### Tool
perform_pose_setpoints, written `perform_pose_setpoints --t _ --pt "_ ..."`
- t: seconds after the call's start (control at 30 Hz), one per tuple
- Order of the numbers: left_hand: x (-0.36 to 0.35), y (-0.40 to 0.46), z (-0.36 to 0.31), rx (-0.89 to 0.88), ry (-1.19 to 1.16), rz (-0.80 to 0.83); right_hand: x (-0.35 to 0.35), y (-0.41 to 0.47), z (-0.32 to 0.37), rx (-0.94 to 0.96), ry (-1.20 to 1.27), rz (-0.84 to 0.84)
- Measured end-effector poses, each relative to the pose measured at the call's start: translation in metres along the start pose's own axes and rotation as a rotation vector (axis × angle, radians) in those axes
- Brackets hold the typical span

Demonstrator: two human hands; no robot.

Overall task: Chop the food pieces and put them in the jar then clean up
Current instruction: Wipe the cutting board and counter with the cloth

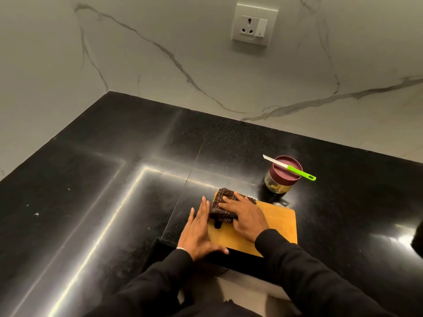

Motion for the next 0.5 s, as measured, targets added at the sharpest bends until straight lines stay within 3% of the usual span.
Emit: perform_pose_setpoints --t 0.2,0.37,0.5 --pt "0.003 0.001 -0.002 0.023 -0.116 -0.061 -0.005 -0.032 0.011 0.065 0.199 0.081" --pt "0.001 0.000 -0.001 -0.088 0.066 -0.047 0.012 -0.044 -0.002 0.061 0.377 0.165" --pt "0.000 0.000 0.001 -0.106 0.129 -0.007 0.030 -0.037 -0.016 -0.040 0.446 -0.151"
Point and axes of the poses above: each hand's wrist, its own y-axis towards the middle knuckle, its own x-axis out of the back of the hand, z = x × y, the point moved 3 cm from there along y, towards the middle knuckle, and after that the axes turned 9 degrees about -z, right-handed, at the moved point
